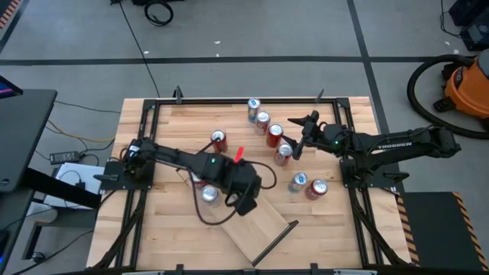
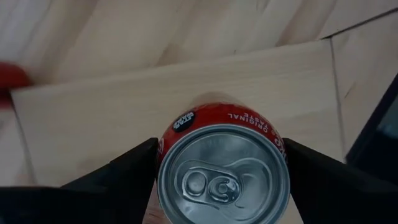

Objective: Place canned beverage on shelf
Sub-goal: Put the top left red soda can on the shelf

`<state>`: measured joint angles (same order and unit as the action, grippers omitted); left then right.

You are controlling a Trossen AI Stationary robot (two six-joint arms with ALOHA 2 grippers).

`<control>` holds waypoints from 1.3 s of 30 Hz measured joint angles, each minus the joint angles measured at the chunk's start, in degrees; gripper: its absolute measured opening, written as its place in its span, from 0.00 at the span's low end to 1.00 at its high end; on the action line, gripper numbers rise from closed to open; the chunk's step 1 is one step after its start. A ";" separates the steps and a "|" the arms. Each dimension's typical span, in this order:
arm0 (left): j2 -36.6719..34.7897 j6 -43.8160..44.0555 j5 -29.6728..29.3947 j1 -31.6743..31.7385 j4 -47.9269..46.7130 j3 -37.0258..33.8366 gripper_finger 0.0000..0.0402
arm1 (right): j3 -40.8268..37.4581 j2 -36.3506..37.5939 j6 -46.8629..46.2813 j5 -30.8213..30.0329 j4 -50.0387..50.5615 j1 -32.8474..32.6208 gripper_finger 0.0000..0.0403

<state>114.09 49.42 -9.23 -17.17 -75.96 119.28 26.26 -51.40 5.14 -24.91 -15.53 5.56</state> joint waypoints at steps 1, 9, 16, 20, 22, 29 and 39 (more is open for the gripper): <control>0.08 2.20 -0.18 -0.63 0.15 0.00 0.78 | 0.00 0.00 -0.28 -0.01 -0.27 -0.02 0.81; 0.08 19.37 -2.09 -5.08 0.11 -0.02 0.78 | 0.00 0.00 0.26 -0.15 -0.69 -2.75 0.81; 0.08 31.60 -6.66 -9.26 -0.01 -0.02 0.78 | 0.00 0.00 2.60 -0.15 -1.68 -5.58 0.81; 1.03 38.20 -7.81 -11.36 -0.49 -0.02 0.78 | 0.00 0.00 3.82 -0.14 -1.79 -6.88 0.81; 2.06 40.79 -7.75 -12.30 -0.99 -0.04 0.78 | 0.00 0.00 4.16 -0.13 -1.81 -7.54 0.81; 5.46 45.98 -5.67 -13.85 -1.00 -0.04 0.78 | 0.00 0.00 5.20 0.15 -1.89 -9.46 0.81; 5.99 47.61 -5.25 -13.81 -3.46 -0.04 0.78 | 0.00 0.00 5.58 0.55 -2.38 -10.87 0.81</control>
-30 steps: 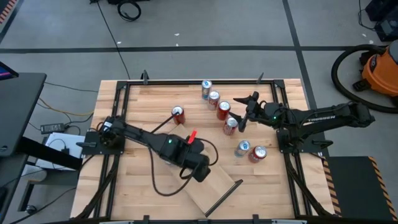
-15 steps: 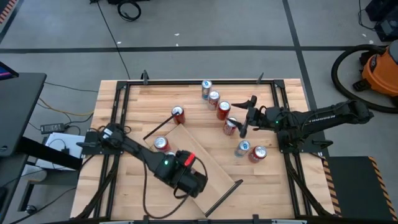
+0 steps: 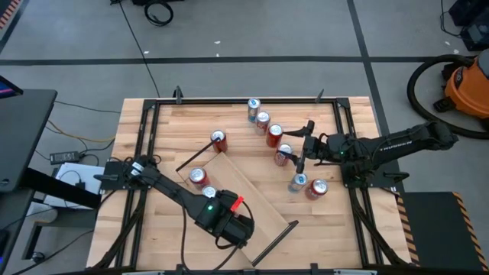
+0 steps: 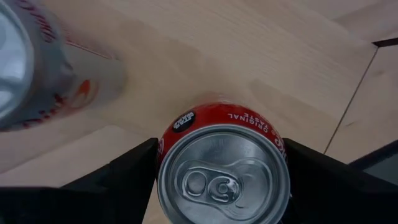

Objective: Place canned beverage on shelf
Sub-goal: Put the top left red soda can on the shelf

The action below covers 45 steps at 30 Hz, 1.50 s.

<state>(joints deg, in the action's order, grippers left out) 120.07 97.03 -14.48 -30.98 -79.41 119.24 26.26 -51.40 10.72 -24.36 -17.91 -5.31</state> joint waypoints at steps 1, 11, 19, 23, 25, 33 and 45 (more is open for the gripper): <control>0.00 0.00 0.00 0.00 -0.51 0.00 0.78 | 0.00 0.00 0.00 0.00 -0.03 -0.06 0.81; 0.00 0.00 0.00 0.07 -5.60 0.00 0.78 | 0.00 0.00 0.00 0.02 0.00 -0.28 0.81; 0.00 0.27 -1.09 0.04 -7.40 0.00 0.78 | 0.00 0.00 -0.13 0.02 0.04 -0.28 0.81; 0.00 0.46 -1.07 0.07 -7.72 0.00 0.78 | 0.00 0.00 -0.22 0.42 0.07 -0.32 0.81; 0.00 0.79 -1.09 0.07 -8.37 0.00 0.78 | 0.00 0.00 -0.22 0.45 0.07 -0.32 0.81; 0.00 0.85 -1.80 0.34 -10.65 0.00 0.78 | 0.00 0.00 -0.24 0.46 0.07 -0.32 0.81; 0.00 0.85 -1.89 1.03 -10.58 0.00 0.78 | 0.00 0.00 -0.26 0.50 0.13 -0.32 0.81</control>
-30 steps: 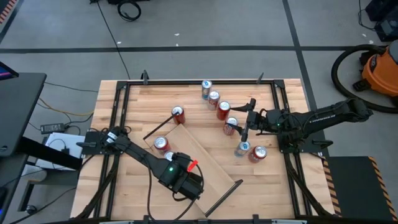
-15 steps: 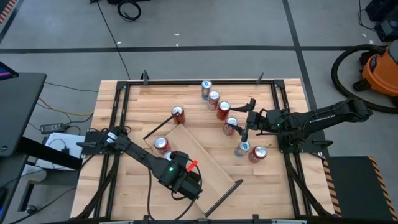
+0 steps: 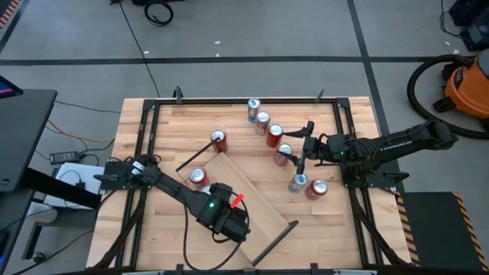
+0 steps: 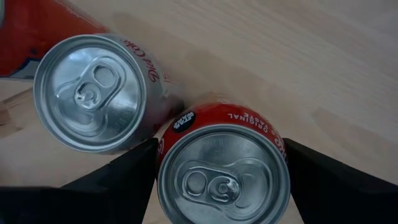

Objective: Place canned beverage on shelf
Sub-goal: Put the top left red soda can on the shelf

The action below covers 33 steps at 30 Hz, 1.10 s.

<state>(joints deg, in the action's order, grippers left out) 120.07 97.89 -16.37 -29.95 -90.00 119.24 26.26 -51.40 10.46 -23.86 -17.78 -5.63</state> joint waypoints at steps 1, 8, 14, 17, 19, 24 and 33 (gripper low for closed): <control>0.00 0.00 0.42 0.00 0.00 0.00 0.78 | 0.00 0.00 0.00 0.00 0.02 0.00 0.81; 0.00 -0.05 0.80 -0.15 0.39 0.00 0.78 | 0.00 0.00 0.00 0.03 0.04 0.00 0.81; 0.00 -2.36 0.77 -0.13 3.05 0.00 0.78 | 0.00 -0.02 -0.22 0.04 0.20 -0.02 0.81; 0.00 -2.71 0.80 -0.13 3.46 0.00 0.78 | 0.00 -0.02 -0.22 0.07 0.22 -0.02 0.81; 0.00 -2.75 0.80 -0.13 3.32 0.00 0.78 | 0.00 -0.02 -0.22 0.07 0.27 -0.02 0.81; 0.00 -2.75 0.80 -0.13 3.17 0.00 0.78 | 0.00 -0.02 -0.22 0.04 0.33 -0.02 0.81; 0.00 -3.08 1.25 -0.15 2.85 0.00 0.78 | 0.00 -0.02 -0.22 0.04 0.35 -0.02 0.81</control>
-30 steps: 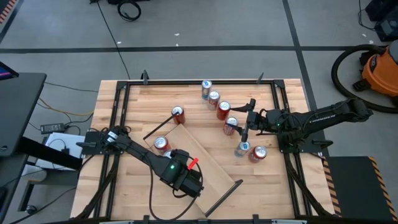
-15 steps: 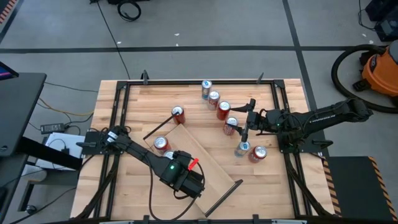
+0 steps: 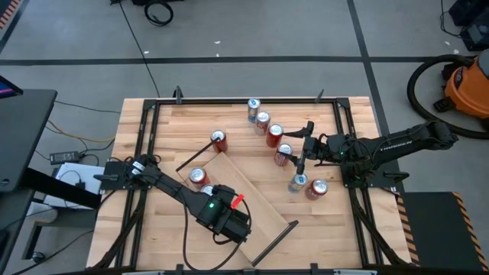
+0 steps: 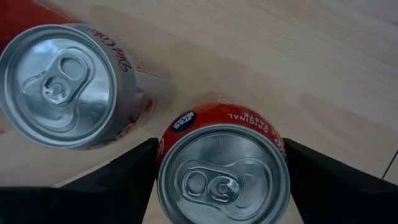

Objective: Place canned beverage on shelf
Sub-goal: Put the top left red soda can on the shelf

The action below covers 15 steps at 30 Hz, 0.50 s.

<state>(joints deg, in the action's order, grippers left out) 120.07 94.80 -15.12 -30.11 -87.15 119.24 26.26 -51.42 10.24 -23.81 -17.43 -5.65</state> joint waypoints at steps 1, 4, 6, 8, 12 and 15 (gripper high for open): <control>0.00 -0.03 0.34 0.00 -0.01 0.00 0.78 | 0.00 0.00 0.00 0.00 0.00 0.00 0.81; 0.00 -0.07 1.12 0.00 -0.05 0.00 0.79 | 0.00 0.00 0.00 0.00 0.00 0.00 0.81; 0.00 -0.07 1.12 0.00 -0.05 0.00 0.80 | 0.00 0.00 0.01 0.00 0.00 0.00 0.81; 0.00 -0.07 1.12 0.00 -0.05 0.00 0.82 | 0.00 0.00 0.00 0.00 0.02 0.00 0.81; 0.00 -0.09 1.10 0.00 -0.07 0.00 0.85 | 0.00 0.00 0.00 0.00 0.02 0.00 0.81; 0.00 -0.44 1.10 0.00 -0.07 0.00 0.86 | 0.00 0.00 0.00 0.00 0.02 0.00 0.81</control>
<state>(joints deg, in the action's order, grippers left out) 120.07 94.36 -14.02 -30.11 -87.22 119.24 26.26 -51.42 10.24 -23.81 -17.41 -5.65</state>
